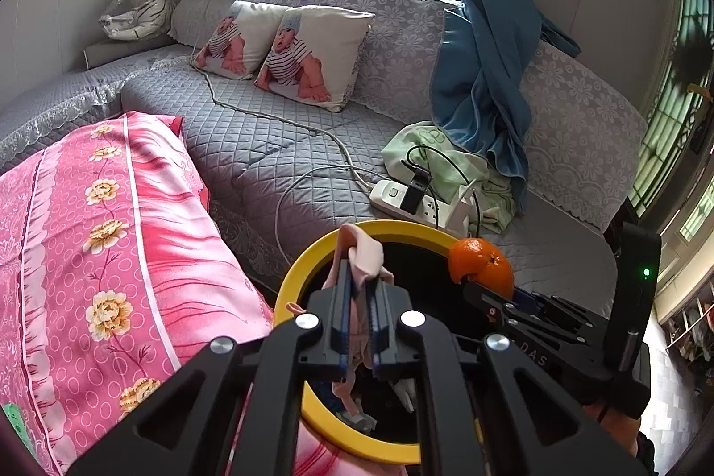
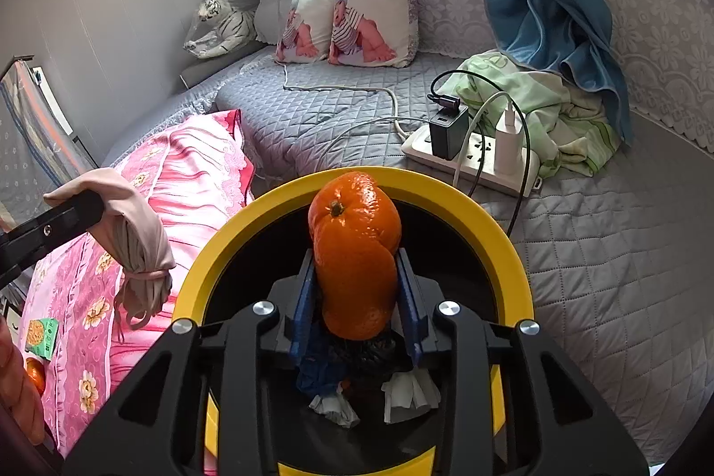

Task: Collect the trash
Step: 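Open both tools above the bin to drop the orange and cloth, then move both open tools back over the snack bag and orange peel, then grasp the green snack bag with the right tool while the left tool grasps the orange peel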

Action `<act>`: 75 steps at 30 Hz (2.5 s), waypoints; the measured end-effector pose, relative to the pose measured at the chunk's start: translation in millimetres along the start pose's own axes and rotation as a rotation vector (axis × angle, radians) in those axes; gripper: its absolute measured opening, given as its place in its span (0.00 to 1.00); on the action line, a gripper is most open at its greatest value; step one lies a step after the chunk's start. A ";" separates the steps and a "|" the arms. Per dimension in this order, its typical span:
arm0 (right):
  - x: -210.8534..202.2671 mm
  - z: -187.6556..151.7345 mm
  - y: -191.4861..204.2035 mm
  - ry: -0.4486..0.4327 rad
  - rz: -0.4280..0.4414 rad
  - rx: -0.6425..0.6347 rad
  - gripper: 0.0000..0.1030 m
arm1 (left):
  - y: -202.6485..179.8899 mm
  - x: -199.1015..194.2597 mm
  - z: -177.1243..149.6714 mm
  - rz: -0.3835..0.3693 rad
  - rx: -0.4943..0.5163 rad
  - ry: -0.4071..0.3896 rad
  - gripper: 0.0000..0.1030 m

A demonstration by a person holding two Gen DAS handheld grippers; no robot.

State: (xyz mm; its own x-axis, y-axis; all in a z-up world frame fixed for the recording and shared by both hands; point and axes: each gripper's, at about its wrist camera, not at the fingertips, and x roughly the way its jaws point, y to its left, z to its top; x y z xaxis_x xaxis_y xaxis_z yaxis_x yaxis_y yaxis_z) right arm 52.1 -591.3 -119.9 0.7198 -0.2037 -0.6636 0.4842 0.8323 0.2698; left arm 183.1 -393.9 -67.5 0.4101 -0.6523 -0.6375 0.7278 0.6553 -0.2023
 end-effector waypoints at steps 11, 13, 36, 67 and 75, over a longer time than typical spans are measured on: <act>-8.2 4.3 -5.4 -0.017 -0.020 0.036 0.43 | 18.0 -22.8 8.7 0.038 -0.053 -0.059 0.39; -12.1 5.9 -3.8 -0.023 -0.019 0.032 0.43 | 25.8 -32.1 10.5 0.047 -0.069 -0.074 0.39; -15.9 -8.5 172.7 0.021 0.358 -0.313 0.43 | 182.9 -247.3 -80.7 0.418 -0.236 -0.275 0.39; -12.1 -125.9 385.1 0.212 0.658 -1.041 0.51 | 237.1 -245.7 -219.8 0.364 -0.341 -0.036 0.52; -1.5 -130.4 408.4 0.210 0.658 -1.082 0.51 | 240.0 -237.0 -216.8 0.359 -0.335 -0.008 0.52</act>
State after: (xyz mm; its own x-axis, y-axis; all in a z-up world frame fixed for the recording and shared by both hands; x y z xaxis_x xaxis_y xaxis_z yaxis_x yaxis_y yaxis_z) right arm 184.0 -183.8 -99.8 0.5284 0.4065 -0.7453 -0.6511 0.7575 -0.0485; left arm 141.4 0.5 -126.2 0.6078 -0.3649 -0.7053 0.3235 0.9249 -0.1997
